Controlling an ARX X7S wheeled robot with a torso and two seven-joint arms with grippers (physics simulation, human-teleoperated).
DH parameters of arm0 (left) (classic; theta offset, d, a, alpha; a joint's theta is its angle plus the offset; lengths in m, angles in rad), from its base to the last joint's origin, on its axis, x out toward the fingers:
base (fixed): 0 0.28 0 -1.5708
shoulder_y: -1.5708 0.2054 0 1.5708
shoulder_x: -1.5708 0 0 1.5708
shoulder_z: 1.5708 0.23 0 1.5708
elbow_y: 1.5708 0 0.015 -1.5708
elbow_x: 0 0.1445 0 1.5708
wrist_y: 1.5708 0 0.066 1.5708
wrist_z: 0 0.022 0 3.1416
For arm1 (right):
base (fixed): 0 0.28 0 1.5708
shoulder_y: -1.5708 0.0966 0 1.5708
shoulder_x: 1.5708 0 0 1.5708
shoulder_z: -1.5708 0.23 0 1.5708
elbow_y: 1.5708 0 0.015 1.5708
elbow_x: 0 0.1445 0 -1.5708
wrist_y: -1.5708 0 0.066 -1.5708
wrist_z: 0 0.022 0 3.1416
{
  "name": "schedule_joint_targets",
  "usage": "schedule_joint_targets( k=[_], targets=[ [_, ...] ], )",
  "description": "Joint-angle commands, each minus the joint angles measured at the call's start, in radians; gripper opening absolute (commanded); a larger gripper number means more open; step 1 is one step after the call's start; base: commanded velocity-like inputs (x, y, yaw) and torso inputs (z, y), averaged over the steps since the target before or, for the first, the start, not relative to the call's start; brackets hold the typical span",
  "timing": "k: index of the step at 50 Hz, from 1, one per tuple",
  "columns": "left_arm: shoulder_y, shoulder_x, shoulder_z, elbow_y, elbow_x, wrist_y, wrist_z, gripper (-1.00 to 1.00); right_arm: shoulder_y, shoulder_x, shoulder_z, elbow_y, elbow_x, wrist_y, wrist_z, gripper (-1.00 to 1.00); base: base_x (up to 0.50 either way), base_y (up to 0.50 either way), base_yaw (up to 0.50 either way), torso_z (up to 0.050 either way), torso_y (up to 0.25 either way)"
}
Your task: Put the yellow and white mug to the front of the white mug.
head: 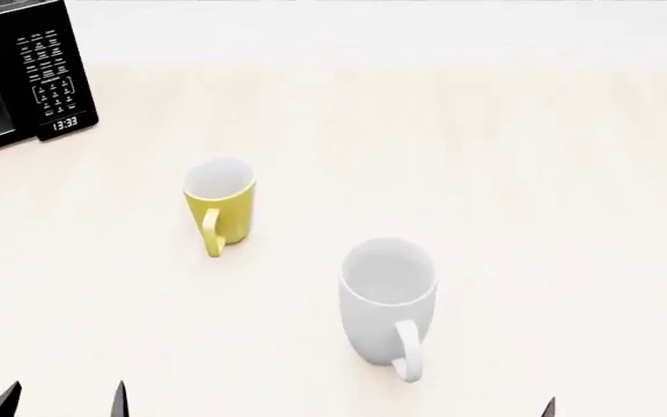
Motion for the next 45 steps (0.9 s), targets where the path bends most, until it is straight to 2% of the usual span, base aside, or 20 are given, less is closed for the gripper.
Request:
schedule_joint_targets(
  k=[1,10,33,36,45],
  targets=[
    [0.002,-0.011,0.005,0.009,-0.028,0.001,0.002,1.00,-0.007,0.006,0.002,-0.007,0.037,-0.023,-0.012,1.00,0.40,-0.30,0.00,0.000,0.000],
    [0.005,-0.018,0.011,0.013,-0.047,0.003,0.006,1.00,-0.016,0.014,-0.018,-0.013,0.006,-0.042,-0.002,1.00,0.47,-0.17,0.00,0.000,0.000],
    [0.000,-0.032,0.027,0.008,-0.055,0.004,-0.014,1.00,-0.015,0.022,-0.040,-0.015,-0.013,-0.046,0.033,1.00,0.50,-0.01,0.00,0.000,0.000],
    [0.001,-0.035,0.028,0.012,-0.058,0.002,-0.015,1.00,-0.003,0.014,-0.027,-0.006,-0.018,-0.011,0.079,1.00,0.50,0.00,0.00,0.000,0.000],
    [0.002,-0.041,0.036,0.013,-0.053,0.005,-0.025,1.00,-0.004,0.018,-0.039,-0.005,-0.017,-0.020,0.080,1.00,0.01,0.00,0.00,0.000,0.002]
  ],
)
